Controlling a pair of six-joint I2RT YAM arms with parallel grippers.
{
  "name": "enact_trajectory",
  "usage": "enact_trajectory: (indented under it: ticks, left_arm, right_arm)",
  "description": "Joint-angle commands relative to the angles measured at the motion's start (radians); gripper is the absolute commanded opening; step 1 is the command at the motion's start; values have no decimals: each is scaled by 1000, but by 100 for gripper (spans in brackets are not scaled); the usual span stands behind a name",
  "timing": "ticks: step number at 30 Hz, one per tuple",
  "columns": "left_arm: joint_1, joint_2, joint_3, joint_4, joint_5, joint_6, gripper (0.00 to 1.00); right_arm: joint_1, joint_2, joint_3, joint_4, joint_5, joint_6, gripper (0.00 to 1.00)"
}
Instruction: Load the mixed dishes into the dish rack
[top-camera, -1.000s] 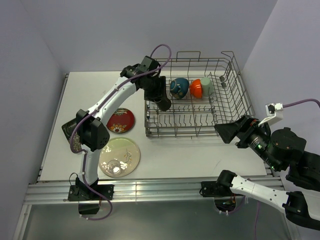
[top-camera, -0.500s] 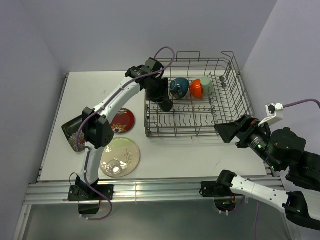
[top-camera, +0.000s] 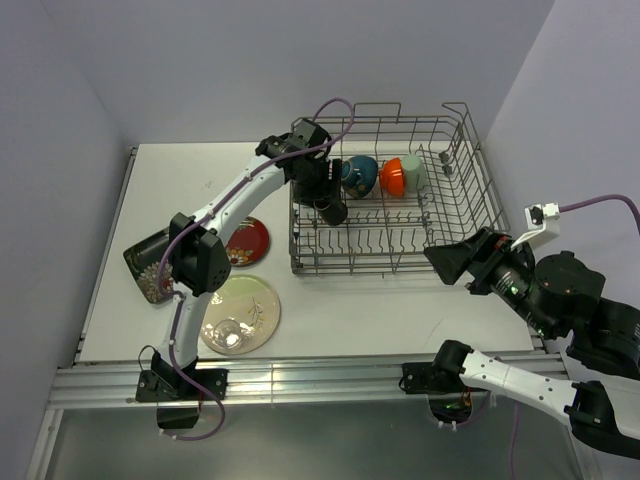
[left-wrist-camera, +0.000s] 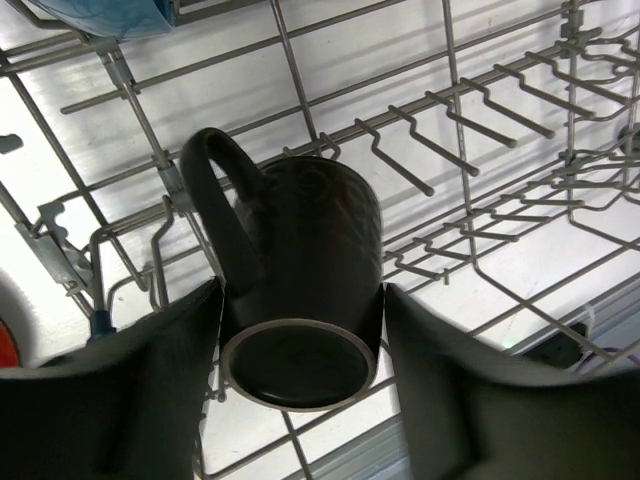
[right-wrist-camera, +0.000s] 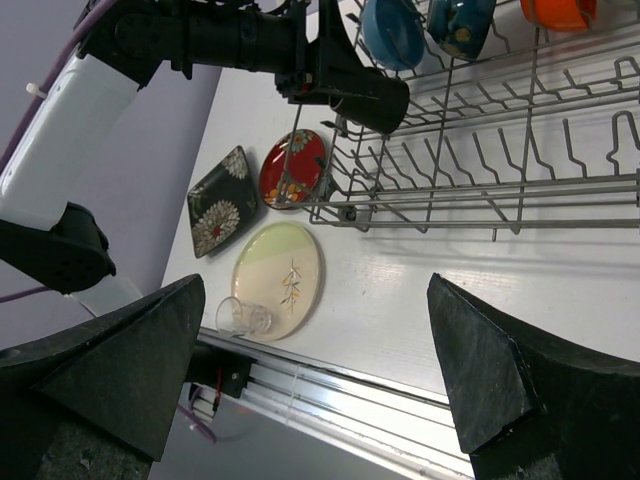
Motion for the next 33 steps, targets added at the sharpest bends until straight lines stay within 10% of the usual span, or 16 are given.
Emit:
enact_trajectory:
  ticks: [1,22,33]
  left_arm:
    - [8,-6,-1,13,-34,37,73]
    - [10,-145,-99,127,-88,-12,85]
    - [10,-476,-128,193,-327,-87,96]
  right_arm:
    - [-2,24,-6,43,-1,9,100]
    - [-4,50,-56,76,-58,-38,100]
    - [-71,403,-26,277,-252,-250,97]
